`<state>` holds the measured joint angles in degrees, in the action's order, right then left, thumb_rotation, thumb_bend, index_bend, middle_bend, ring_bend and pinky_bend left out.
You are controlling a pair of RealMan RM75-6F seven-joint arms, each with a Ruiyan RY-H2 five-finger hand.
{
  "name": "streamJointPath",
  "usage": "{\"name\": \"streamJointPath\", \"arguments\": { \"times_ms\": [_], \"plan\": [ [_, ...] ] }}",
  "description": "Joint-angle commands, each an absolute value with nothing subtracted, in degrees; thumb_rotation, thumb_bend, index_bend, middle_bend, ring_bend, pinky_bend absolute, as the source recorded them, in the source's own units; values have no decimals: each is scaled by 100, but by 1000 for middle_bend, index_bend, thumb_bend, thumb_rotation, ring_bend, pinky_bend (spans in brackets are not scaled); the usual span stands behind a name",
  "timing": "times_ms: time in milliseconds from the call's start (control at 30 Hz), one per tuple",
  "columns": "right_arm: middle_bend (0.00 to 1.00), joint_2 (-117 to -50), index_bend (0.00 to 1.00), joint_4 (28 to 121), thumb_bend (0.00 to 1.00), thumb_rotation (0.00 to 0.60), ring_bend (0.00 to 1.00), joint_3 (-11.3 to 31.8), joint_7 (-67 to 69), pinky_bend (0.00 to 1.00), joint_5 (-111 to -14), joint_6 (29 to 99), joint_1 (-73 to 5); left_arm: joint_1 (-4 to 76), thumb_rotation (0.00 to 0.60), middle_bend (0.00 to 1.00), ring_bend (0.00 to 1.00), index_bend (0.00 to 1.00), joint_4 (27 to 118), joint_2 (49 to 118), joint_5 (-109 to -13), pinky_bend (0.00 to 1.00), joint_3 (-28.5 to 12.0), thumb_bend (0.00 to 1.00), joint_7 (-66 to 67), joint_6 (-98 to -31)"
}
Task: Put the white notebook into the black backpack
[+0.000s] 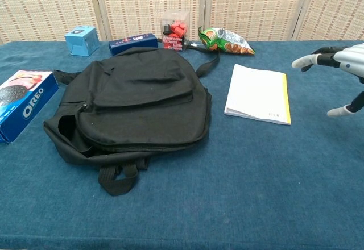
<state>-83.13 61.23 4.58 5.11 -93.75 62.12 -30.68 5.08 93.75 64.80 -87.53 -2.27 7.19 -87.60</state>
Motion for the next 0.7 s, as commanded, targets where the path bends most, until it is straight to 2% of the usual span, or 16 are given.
{"name": "streamJointPath", "arguments": {
  "times_ms": [33, 700],
  "plan": [
    [169, -8624, 133, 5669, 106, 600, 36, 348, 768, 98, -9528, 6232, -3252, 510, 600, 0, 38, 109, 9381, 6476, -8751, 0, -232, 288, 716, -8758],
    [154, -9763, 133, 3782, 78, 600, 20, 46, 1660, 78, -9649, 6038, -3890, 481, 600, 0, 38, 109, 9408, 6444, -8731, 0, -232, 288, 716, -8765]
  ]
}}
